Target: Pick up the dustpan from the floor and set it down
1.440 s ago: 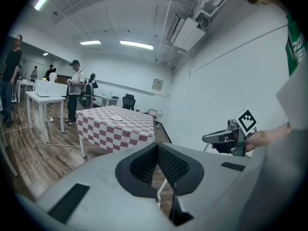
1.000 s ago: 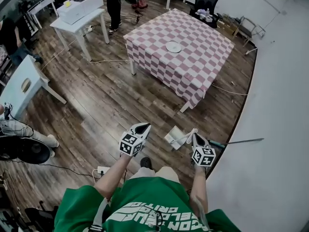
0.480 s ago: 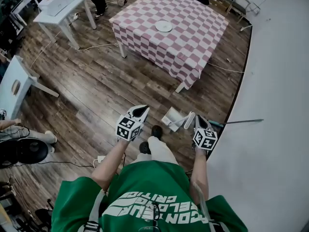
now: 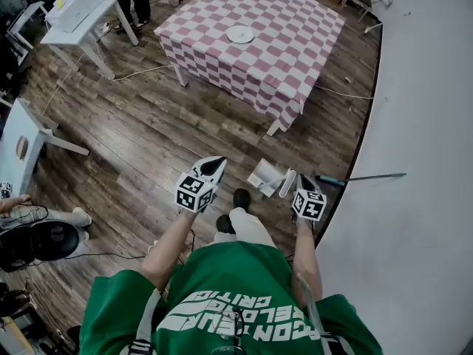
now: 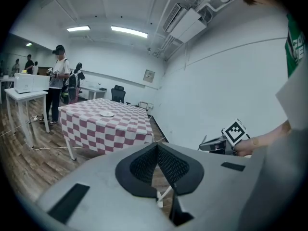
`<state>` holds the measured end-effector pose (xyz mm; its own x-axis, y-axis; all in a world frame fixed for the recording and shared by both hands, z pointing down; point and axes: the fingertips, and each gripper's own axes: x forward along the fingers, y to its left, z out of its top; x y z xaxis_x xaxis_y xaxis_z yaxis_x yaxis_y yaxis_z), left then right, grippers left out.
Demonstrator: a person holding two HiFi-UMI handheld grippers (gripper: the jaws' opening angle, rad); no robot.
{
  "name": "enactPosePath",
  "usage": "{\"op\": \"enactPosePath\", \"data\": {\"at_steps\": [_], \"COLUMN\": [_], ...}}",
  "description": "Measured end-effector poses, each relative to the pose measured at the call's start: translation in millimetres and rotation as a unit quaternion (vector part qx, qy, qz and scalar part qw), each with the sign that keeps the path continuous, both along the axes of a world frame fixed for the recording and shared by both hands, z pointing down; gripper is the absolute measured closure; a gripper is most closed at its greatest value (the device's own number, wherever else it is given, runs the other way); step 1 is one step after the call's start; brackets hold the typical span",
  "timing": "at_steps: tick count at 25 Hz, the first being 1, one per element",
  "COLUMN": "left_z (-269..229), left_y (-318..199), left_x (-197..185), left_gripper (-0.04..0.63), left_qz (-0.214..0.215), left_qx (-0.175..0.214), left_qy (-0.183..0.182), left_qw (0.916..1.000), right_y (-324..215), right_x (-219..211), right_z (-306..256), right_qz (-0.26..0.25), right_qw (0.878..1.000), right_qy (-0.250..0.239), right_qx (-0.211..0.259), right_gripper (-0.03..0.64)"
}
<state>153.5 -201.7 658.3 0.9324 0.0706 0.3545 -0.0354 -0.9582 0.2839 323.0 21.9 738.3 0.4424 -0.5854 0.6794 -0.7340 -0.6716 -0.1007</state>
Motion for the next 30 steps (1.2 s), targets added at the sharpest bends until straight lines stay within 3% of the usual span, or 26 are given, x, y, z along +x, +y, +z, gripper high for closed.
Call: {"op": "enactPosePath", "data": {"at_steps": [7, 10, 15, 30], "left_z": [7, 13, 21, 37], "left_y": [3, 4, 2, -7], "left_x": [16, 21, 30, 53], "left_gripper": [0.591, 0.591, 0.591, 0.591], "left_qz": [0.011, 0.015, 0.021, 0.03], "left_qx": [-0.003, -0.006, -0.009, -0.013], "left_qy": [-0.01, -0.017, -0.031, -0.058], "left_qw": [0.9999, 0.9997, 0.9993, 0.9978], "right_y": [0, -5, -12, -10], "right_x": [17, 17, 21, 35], "right_z": [36, 55, 88, 153], "right_qz": [0.043, 0.046, 0.062, 0.128], "right_qw": [0.998, 0.997, 0.992, 0.967], "right_qy": [-0.027, -0.053, -0.08, -0.156], "right_qx": [-0.022, -0.037, -0.076, -0.156], "right_gripper": [0.604, 0.463, 0.397, 0.388]}}
